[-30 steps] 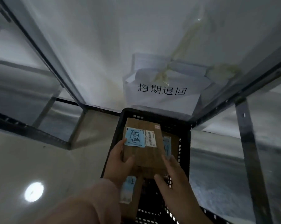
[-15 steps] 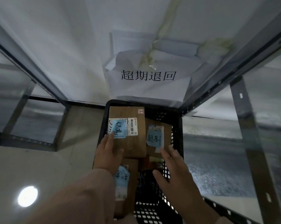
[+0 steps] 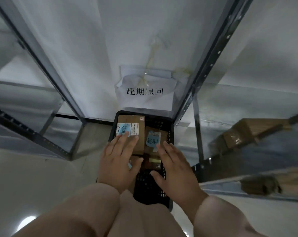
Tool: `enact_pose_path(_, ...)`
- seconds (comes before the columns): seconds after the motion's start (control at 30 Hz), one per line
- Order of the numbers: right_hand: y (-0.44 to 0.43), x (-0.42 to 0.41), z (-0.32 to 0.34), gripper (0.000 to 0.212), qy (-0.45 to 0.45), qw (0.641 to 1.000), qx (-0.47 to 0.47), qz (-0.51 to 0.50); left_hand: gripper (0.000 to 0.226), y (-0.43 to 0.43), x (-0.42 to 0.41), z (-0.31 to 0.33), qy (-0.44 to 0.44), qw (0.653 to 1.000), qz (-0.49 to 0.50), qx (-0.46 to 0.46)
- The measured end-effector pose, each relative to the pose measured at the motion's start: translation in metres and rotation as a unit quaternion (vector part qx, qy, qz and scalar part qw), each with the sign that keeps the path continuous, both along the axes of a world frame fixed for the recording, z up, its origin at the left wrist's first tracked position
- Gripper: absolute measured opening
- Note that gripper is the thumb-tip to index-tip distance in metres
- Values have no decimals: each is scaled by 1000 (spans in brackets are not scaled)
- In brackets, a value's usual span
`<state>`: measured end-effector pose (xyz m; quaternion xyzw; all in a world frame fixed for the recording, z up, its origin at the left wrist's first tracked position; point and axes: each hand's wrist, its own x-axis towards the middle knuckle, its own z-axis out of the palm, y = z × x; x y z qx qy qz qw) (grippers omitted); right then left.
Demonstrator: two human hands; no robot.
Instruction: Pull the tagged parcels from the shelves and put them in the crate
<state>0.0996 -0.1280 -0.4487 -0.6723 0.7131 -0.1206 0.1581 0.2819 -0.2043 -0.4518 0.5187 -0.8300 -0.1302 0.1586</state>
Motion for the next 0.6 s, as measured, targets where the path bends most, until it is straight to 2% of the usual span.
enact_pose_path(0.17,91,-25,50,77,-45,995,-66,62,64,94,-28,52,42,999,14,-17)
enact_pose_path(0.27,149,-54,75,74,-42,992,-93,73,64,144,-59,74,65,998,2,-23)
enact_pose_path(0.5,249,-144,105,76,-58,988,-136,-47,62,233,-148,103,112,991,-68,-32)
enact_pose_path(0.6,264,-176,112,76,-73,981,-136,-115,64,246,-184,112,143,986,-87,25)
